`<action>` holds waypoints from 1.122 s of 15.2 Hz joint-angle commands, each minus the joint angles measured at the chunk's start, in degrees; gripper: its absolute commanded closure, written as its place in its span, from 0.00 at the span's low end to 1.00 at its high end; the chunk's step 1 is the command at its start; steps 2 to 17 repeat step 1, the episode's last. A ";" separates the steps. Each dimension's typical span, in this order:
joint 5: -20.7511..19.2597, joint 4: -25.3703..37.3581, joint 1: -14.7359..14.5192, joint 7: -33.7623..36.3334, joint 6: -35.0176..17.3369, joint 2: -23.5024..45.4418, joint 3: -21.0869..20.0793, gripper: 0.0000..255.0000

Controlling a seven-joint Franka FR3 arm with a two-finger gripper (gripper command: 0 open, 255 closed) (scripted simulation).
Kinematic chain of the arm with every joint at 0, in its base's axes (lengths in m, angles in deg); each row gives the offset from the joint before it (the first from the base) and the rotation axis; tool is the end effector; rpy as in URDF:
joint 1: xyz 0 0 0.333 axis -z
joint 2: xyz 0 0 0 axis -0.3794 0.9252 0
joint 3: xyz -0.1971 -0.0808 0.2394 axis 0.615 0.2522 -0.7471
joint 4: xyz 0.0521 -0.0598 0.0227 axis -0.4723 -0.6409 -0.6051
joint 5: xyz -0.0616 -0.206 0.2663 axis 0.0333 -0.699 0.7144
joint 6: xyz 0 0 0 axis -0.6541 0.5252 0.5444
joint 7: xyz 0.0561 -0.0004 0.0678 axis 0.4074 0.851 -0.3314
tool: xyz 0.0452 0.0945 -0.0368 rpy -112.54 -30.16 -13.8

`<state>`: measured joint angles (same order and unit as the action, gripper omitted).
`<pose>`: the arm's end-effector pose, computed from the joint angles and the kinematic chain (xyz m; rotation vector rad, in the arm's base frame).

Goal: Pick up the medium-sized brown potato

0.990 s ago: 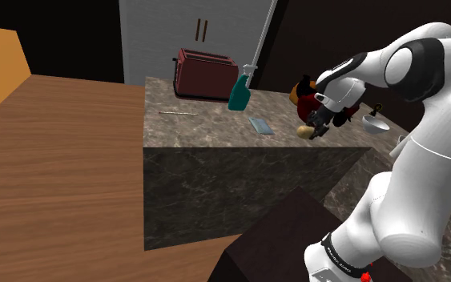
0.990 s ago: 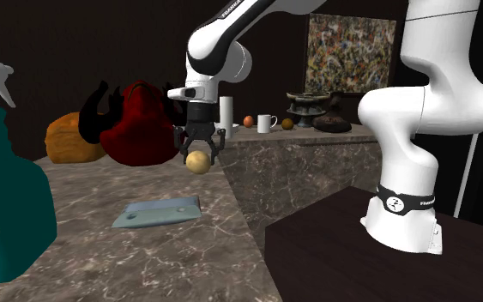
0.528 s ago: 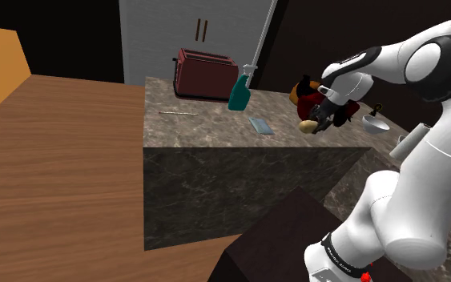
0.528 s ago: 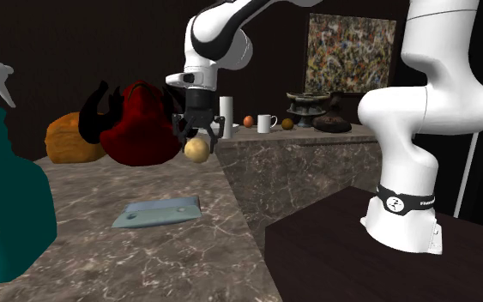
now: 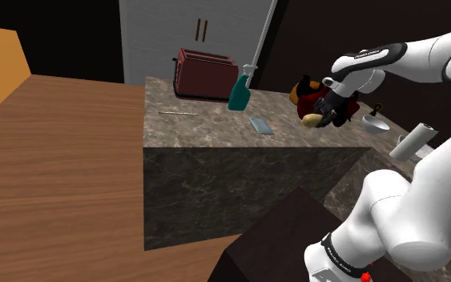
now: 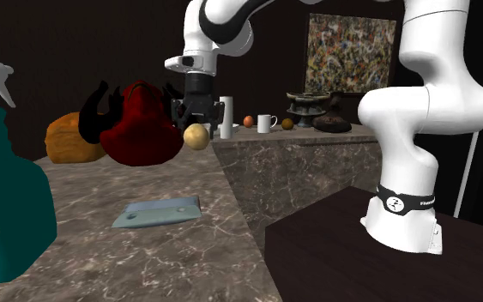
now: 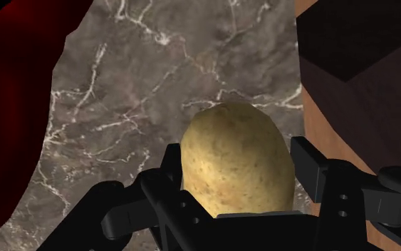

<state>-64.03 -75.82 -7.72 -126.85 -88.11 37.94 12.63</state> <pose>0.3287 -0.3715 0.4433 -2.7961 -1.4051 -0.2208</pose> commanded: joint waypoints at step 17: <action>-2.02 0.13 0.72 1.41 0.42 -1.66 -1.01 1.00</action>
